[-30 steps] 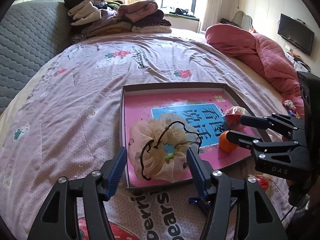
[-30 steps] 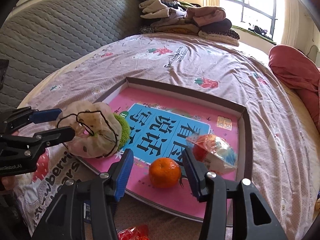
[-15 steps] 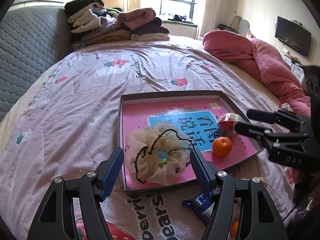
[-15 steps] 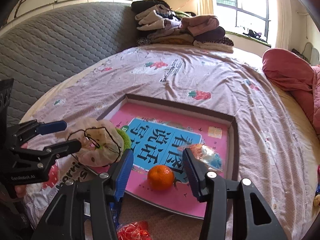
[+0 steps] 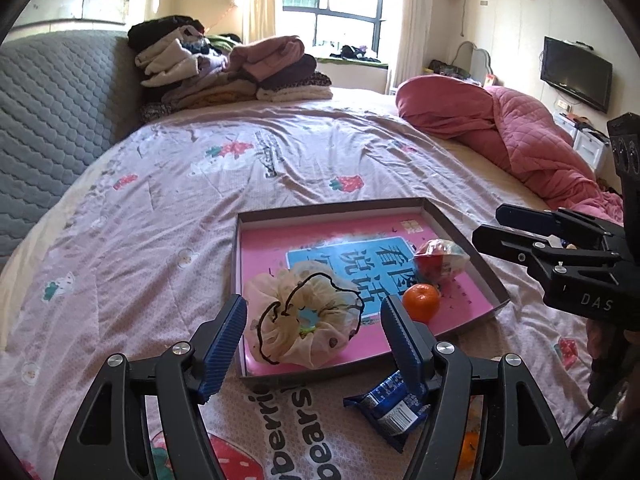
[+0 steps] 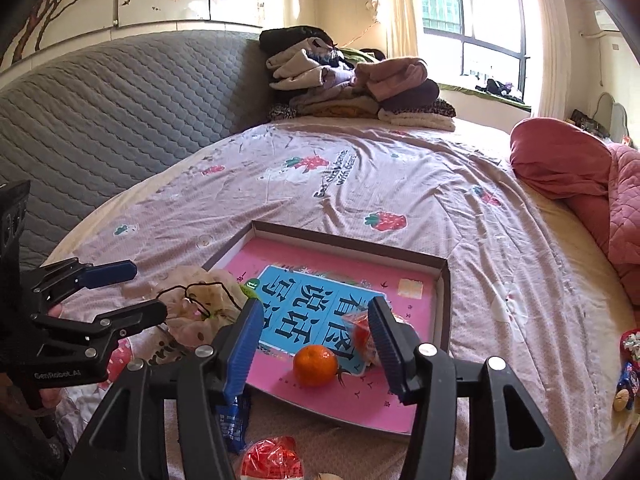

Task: Organize objects
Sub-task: 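Withdraw both grippers up and away from the tray, then move both grippers toward the remaining orange and plastic-wrapped toy egg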

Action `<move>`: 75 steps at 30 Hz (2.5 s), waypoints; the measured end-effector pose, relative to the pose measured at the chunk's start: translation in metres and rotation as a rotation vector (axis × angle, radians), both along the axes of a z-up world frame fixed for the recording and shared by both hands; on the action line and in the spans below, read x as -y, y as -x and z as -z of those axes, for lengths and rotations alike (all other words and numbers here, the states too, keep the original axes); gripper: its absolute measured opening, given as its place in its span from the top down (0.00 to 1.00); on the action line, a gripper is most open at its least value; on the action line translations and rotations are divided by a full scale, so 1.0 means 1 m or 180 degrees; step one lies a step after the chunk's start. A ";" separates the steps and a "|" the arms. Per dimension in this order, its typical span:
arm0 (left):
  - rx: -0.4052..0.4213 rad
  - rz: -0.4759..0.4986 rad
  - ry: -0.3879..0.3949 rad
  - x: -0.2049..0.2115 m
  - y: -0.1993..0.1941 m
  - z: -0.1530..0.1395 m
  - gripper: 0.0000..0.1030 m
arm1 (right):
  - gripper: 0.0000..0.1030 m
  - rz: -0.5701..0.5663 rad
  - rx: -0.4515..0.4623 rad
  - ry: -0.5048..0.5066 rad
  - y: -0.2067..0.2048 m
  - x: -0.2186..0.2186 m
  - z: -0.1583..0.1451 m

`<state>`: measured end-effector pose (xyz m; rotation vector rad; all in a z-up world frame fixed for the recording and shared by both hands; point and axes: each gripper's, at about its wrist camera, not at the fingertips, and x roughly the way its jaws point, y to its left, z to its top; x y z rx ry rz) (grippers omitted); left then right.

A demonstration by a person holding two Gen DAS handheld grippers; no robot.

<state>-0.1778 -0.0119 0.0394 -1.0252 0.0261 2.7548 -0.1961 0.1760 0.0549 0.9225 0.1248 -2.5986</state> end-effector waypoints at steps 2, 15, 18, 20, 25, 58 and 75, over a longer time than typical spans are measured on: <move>-0.0035 -0.0012 0.0008 -0.002 -0.006 -0.005 0.31 | 0.47 0.0001 -0.0049 0.0009 -0.005 -0.001 -0.005; -0.0205 -0.0019 -0.0166 -0.005 -0.038 -0.027 0.31 | 0.47 -0.0025 -0.0242 0.0081 -0.031 -0.003 -0.026; -0.0272 -0.0016 -0.0149 -0.007 -0.046 -0.032 0.31 | 0.47 -0.0024 -0.0252 0.0106 -0.037 -0.006 -0.028; -0.0296 -0.0005 -0.0129 -0.009 -0.050 -0.033 0.31 | 0.47 -0.0023 -0.0260 0.0116 -0.041 -0.008 -0.028; -0.0299 0.0034 -0.0166 -0.012 -0.058 -0.033 0.30 | 0.47 -0.0015 -0.0308 0.0129 -0.053 -0.012 -0.032; -0.0309 0.0252 0.0108 -0.041 -0.121 -0.010 0.30 | 0.46 -0.0079 -0.0401 0.0074 -0.112 -0.028 -0.022; -0.0102 0.0406 0.0209 -0.063 -0.131 0.018 0.30 | 0.46 -0.0181 -0.0277 0.0040 -0.121 -0.023 -0.006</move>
